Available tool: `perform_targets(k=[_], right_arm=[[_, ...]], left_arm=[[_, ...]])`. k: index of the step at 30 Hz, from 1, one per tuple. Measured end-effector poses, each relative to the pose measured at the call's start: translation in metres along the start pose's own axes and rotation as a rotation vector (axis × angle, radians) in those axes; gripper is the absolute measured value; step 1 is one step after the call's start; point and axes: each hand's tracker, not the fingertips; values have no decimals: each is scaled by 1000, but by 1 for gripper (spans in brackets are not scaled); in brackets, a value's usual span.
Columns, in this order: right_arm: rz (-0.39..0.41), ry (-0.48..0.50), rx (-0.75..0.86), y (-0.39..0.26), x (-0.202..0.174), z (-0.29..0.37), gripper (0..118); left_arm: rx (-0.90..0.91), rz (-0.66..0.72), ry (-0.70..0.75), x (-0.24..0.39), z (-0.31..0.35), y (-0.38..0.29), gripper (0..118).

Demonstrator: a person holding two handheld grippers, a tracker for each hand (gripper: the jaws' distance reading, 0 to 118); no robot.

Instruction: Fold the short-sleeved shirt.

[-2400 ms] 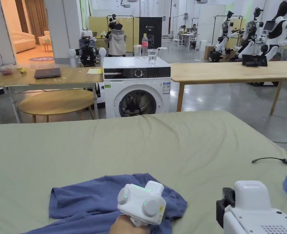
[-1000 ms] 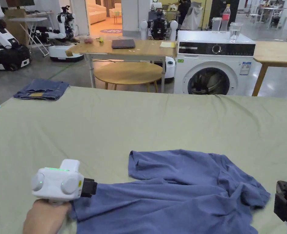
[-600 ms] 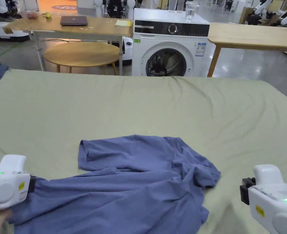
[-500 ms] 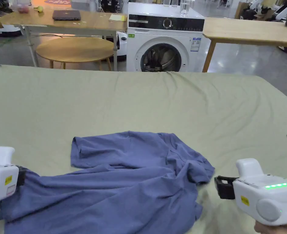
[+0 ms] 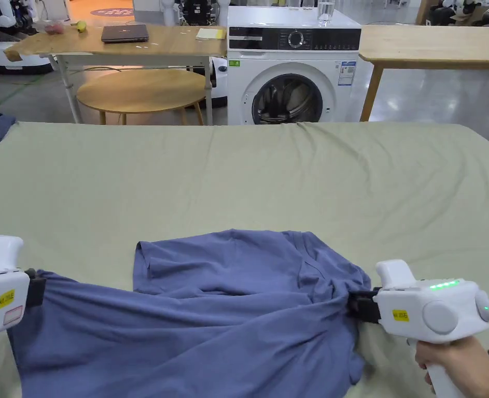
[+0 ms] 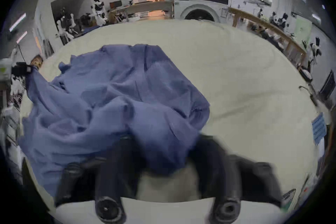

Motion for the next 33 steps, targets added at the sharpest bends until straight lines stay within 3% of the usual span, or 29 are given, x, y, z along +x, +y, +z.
perform_targets(k=[1,3,9,14,20,25,33], right_arm=[[2,-46,11,0,0,5,2],[-58,-19,18,1,0,19,2],[-1,-29,153,33,-25,105,2],[97,-112,305,84,-60,195,2],[46,-191,477,155,-76,296,2],[20,-317,610,213,-81,358,2],[-15,-370,720,269,-71,396,2]], left_arm=[[-1,-3,0,-1,-2,0,0],[5,-9,4,-3,1,-1,0],[75,-81,79,-17,35,16,0],[190,-68,127,-39,90,53,0],[338,2,145,-66,159,112,0],[476,66,103,-65,204,171,0],[603,104,81,-50,228,259,0]])
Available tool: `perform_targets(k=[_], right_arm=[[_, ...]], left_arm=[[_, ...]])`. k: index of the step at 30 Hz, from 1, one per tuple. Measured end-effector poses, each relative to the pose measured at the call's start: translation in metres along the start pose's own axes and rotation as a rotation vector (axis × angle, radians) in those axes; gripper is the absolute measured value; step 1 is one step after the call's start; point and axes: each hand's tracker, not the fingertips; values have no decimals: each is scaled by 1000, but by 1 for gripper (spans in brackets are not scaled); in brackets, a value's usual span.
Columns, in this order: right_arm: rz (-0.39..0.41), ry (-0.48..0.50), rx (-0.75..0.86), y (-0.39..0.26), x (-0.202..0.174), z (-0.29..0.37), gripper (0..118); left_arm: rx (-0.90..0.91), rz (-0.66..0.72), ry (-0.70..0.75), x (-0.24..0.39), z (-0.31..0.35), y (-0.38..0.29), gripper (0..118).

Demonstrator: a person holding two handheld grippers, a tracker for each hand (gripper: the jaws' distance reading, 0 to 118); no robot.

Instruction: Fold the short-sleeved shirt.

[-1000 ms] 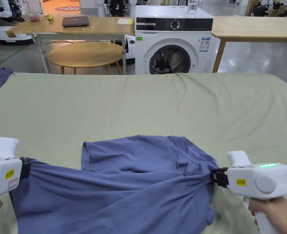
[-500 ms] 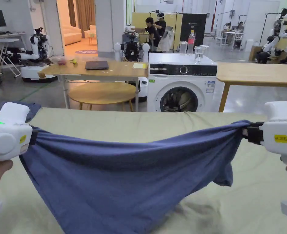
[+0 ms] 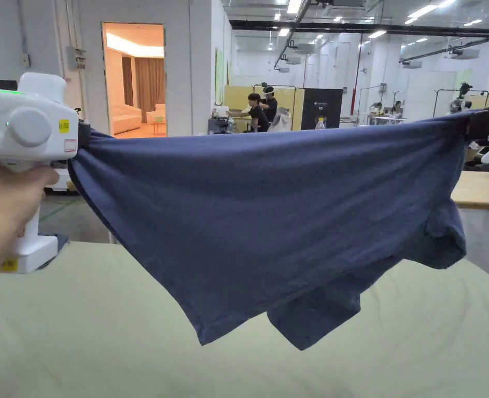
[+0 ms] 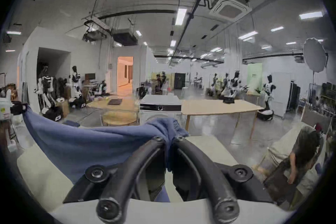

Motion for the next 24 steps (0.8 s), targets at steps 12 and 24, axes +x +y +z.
perform_targets(k=[12,24], right_arm=[[-10,-63,-159,-149,0,-90,2],[-26,-14,-348,-329,21,23,2]], left_arm=[[-134,-41,31,42,-76,-124,0],[-329,-14,-111,18,39,-268,0]])
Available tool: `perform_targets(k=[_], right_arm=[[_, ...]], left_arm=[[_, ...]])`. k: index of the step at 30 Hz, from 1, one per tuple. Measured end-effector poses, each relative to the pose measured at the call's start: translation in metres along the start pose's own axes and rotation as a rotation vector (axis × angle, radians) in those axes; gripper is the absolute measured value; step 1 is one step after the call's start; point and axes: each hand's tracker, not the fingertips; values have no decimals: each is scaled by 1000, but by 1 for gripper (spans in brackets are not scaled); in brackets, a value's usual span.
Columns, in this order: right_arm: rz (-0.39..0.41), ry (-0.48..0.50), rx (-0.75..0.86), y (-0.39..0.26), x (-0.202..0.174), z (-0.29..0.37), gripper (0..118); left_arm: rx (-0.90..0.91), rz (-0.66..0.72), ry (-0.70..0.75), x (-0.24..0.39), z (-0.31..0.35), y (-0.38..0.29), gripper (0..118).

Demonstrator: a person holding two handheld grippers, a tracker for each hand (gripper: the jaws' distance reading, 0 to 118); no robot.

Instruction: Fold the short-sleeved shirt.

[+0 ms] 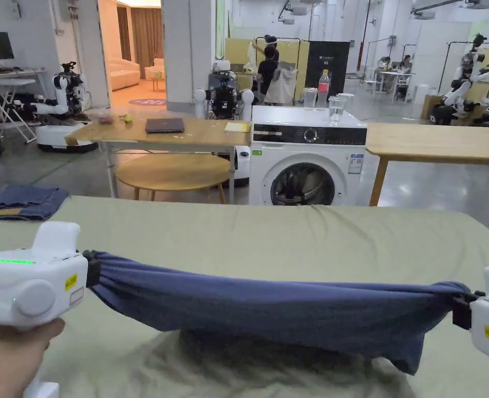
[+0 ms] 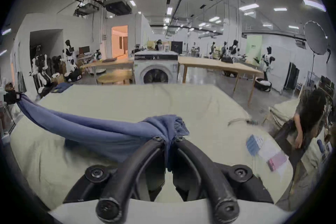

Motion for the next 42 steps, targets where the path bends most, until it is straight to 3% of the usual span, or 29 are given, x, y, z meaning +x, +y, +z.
perform_targets(k=[7,8,9,10,11,12,13,17,22,23,25,26,28,33,38,39,40,41,42], right_arm=[[-5,25,-224,-152,-3,25,3],[-12,18,-222,-161,-4,27,5],[-14,11,-215,-166,-5,29,17],[-12,3,-212,-167,-6,35,42],[-9,-7,-210,-163,-7,41,74],[-10,-2,-190,-153,-12,51,104],[-8,26,-116,-140,-20,64,110],[46,148,129,-73,-77,109,110],[59,186,239,-26,-138,146,106],[62,188,258,-23,-143,149,91],[90,115,295,-21,-152,150,9],[89,121,297,-21,-153,150,0],[68,191,271,-20,-153,148,0],[79,202,243,-32,-162,137,0],[107,241,181,-49,-185,112,0],[122,245,167,-53,-190,107,0],[135,246,156,-56,-195,102,0],[143,252,144,-58,-199,97,0],[151,258,131,-60,-202,92,0]], left_arm=[[-231,98,-33,-7,21,-148,0],[-218,87,-26,-5,26,-156,0],[-228,79,-14,-2,29,-164,6],[-225,60,13,0,35,-165,22],[-210,41,53,2,42,-163,54],[-196,36,55,6,52,-158,96],[-137,24,61,12,63,-148,109],[45,-26,-12,58,90,-94,111],[172,-106,-99,104,114,-45,106],[183,-122,-98,106,118,-40,92],[174,-166,-114,101,117,-40,16],[180,-164,-117,94,120,-40,0],[164,-136,-124,70,120,-45,0],[53,-29,-17,-5,113,-74,0],[-110,93,-78,-50,90,-126,0],[-133,93,-67,-53,84,-137,17],[-150,95,-59,-57,69,-145,53],[-188,99,-72,-60,58,-153,95],[-227,103,-84,-61,47,-162,118]])
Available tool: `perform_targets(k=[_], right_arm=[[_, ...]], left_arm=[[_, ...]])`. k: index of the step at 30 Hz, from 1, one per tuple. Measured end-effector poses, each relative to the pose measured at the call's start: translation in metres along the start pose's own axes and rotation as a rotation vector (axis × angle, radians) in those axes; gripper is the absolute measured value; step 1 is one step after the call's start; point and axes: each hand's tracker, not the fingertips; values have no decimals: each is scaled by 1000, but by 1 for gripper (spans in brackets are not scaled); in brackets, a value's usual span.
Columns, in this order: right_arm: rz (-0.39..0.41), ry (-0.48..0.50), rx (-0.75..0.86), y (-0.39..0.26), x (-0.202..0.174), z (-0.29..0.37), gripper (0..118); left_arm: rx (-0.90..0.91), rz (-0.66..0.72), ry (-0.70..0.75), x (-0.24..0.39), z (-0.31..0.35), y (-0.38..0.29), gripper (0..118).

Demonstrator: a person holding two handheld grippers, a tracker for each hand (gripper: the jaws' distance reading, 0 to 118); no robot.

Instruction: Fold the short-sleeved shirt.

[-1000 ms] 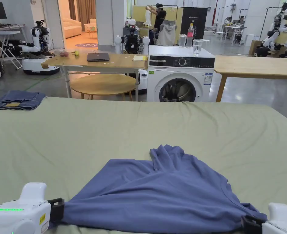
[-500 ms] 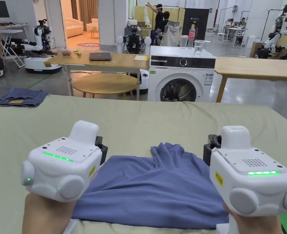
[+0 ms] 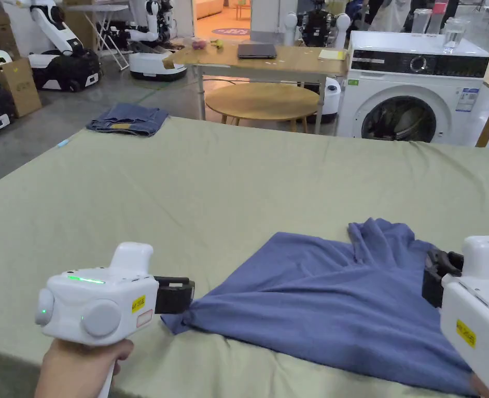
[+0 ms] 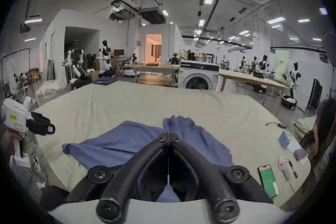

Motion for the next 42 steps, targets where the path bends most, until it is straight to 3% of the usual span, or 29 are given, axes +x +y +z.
perform_targets(k=[4,5,7,9,12,14,15,19,23,24,26,27,28,33,34,35,36,37,38,39,41,42], right_arm=[[22,-12,-38,-8,2,-19,0],[25,-18,-49,-9,5,-23,0],[32,-43,-70,-12,14,-31,0],[36,-68,-91,-14,24,-40,0],[28,-100,-120,-18,44,-55,0],[40,-126,-146,-20,58,-69,0],[47,-131,-156,-19,67,-77,0],[39,-153,-220,-9,110,-128,0],[60,-146,-337,1,149,-207,1],[81,-133,-358,1,155,-224,27],[80,-93,-438,-4,167,-267,99],[71,-90,-466,-8,173,-286,118],[58,-86,-441,-12,177,-297,118],[54,-46,-613,-43,179,-340,114],[59,-44,-638,-48,176,-340,103],[6,16,-589,-48,174,-332,90],[-1,-2,-541,-44,172,-323,56],[-23,21,-503,-41,169,-314,9],[-44,45,-510,-39,167,-308,9],[-68,58,-519,-39,166,-301,0],[-52,99,-540,-36,166,-285,0],[-11,67,-517,-32,162,-274,0]], left_arm=[[-75,-20,-50,-4,-42,-11,116],[-91,-28,-70,-5,-52,-12,110],[-136,-69,-94,-9,-79,-14,87],[-169,-116,-93,-7,-97,-16,83],[-195,-115,-118,5,-103,-19,45],[-166,-108,-130,0,-97,-14,33],[-142,-77,-166,0,-91,-10,1],[-92,-154,-127,13,-64,3,0],[-68,-139,-144,30,-41,21,0],[-59,-134,-149,32,-40,23,0],[-63,-127,-154,35,-38,28,0],[-62,-120,-151,37,-37,30,0],[-64,-116,-150,38,-37,31,0],[-85,-111,-129,44,-43,37,0],[-90,-114,-122,44,-46,37,0],[-92,-117,-118,45,-47,38,0],[-94,-118,-115,46,-49,39,0],[-95,-116,-112,47,-50,40,0],[-96,-109,-112,46,-53,41,0],[-95,-98,-114,46,-55,41,0],[-87,-76,-119,47,-59,44,0],[-79,-70,-117,43,-62,43,0]])
